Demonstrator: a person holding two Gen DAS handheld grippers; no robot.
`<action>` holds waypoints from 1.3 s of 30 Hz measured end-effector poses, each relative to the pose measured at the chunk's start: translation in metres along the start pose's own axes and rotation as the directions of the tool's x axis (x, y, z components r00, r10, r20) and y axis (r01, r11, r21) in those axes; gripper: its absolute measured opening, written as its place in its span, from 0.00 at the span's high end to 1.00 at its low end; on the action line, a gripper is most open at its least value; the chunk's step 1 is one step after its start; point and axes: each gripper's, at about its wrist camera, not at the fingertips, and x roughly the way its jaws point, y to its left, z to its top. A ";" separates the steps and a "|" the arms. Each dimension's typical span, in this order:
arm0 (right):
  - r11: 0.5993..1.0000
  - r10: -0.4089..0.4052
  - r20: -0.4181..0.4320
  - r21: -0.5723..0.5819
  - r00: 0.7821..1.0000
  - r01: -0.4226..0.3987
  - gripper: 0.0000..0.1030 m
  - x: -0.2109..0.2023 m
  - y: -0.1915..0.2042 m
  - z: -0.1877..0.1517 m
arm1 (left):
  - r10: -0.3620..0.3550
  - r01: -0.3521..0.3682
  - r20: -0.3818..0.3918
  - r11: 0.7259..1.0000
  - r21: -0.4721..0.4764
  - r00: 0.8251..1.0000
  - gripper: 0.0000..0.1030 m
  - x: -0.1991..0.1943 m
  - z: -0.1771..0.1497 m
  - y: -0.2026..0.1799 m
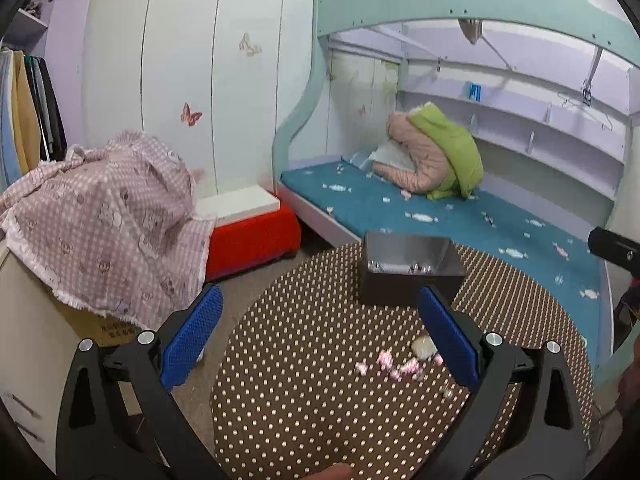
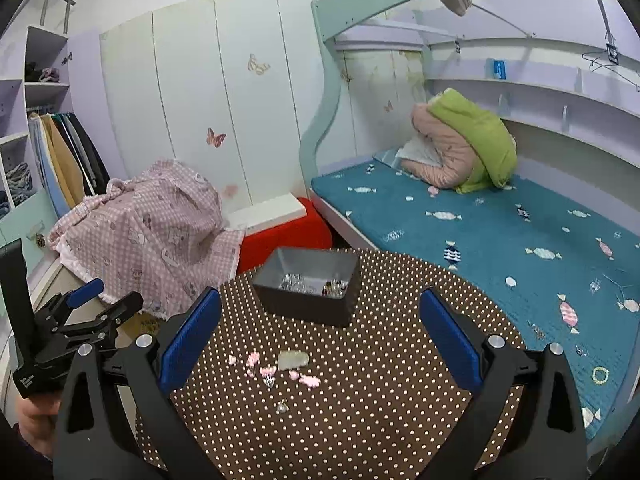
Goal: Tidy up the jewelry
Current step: 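Move both tools back toward the pink and white charms, then grasp a pink charm with the right tool while the left grasps a white charm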
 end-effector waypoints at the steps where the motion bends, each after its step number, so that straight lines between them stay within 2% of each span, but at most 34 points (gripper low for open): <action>1: 1.000 0.000 -0.005 -0.001 1.000 0.000 0.08 0.001 -0.001 -0.002 | 0.001 -0.001 -0.007 1.000 0.004 1.000 0.05 0.002 -0.003 -0.001; 7: 1.000 -0.003 -0.058 -0.023 0.998 0.002 0.08 0.013 -0.003 -0.019 | -0.005 0.009 -0.089 0.999 0.039 0.996 0.05 0.027 -0.026 -0.003; 11: 0.999 0.003 -0.119 -0.032 0.993 -0.007 0.08 0.031 -0.006 -0.033 | -0.014 0.026 -0.161 0.997 0.069 0.987 0.05 0.051 -0.042 -0.010; 17: 0.999 0.009 -0.218 -0.036 0.976 -0.018 0.08 0.061 -0.011 -0.055 | -0.011 0.043 -0.283 0.993 0.107 0.959 0.05 0.094 -0.066 -0.016; 21: 0.999 0.008 -0.276 -0.046 0.961 -0.021 0.08 0.083 -0.011 -0.066 | -0.039 0.073 -0.353 0.994 0.085 0.935 0.05 0.120 -0.074 -0.015; 27: 0.997 0.003 -0.347 -0.073 0.938 -0.030 0.08 0.113 -0.012 -0.080 | -0.051 0.091 -0.413 0.993 0.077 0.909 0.06 0.145 -0.079 -0.020; 28: 0.996 0.004 -0.355 -0.079 0.935 -0.034 0.08 0.117 -0.011 -0.082 | -0.054 0.094 -0.417 0.993 0.076 0.907 0.08 0.147 -0.078 -0.021; 30: 0.994 0.002 -0.373 -0.097 0.928 -0.041 0.08 0.126 -0.009 -0.085 | -0.066 0.110 -0.443 0.991 0.074 0.894 0.27 0.154 -0.080 -0.023; 31: 0.993 0.000 -0.379 -0.109 0.925 -0.044 0.09 0.130 -0.007 -0.086 | -0.066 0.111 -0.447 0.991 0.075 0.892 0.28 0.156 -0.081 -0.023; 34: 0.988 0.005 -0.399 -0.139 0.917 -0.066 0.18 0.140 -0.002 -0.089 | -0.068 0.119 -0.444 0.989 0.088 0.893 0.31 0.158 -0.080 -0.025; 37: 0.980 0.003 -0.423 -0.178 0.906 -0.086 0.38 0.149 0.006 -0.094 | -0.086 0.142 -0.443 0.985 0.096 0.893 0.39 0.158 -0.079 -0.028; 39: 0.972 -0.004 -0.422 -0.213 0.907 -0.095 0.50 0.153 0.011 -0.095 | -0.100 0.161 -0.440 0.982 0.102 0.892 0.48 0.157 -0.078 -0.030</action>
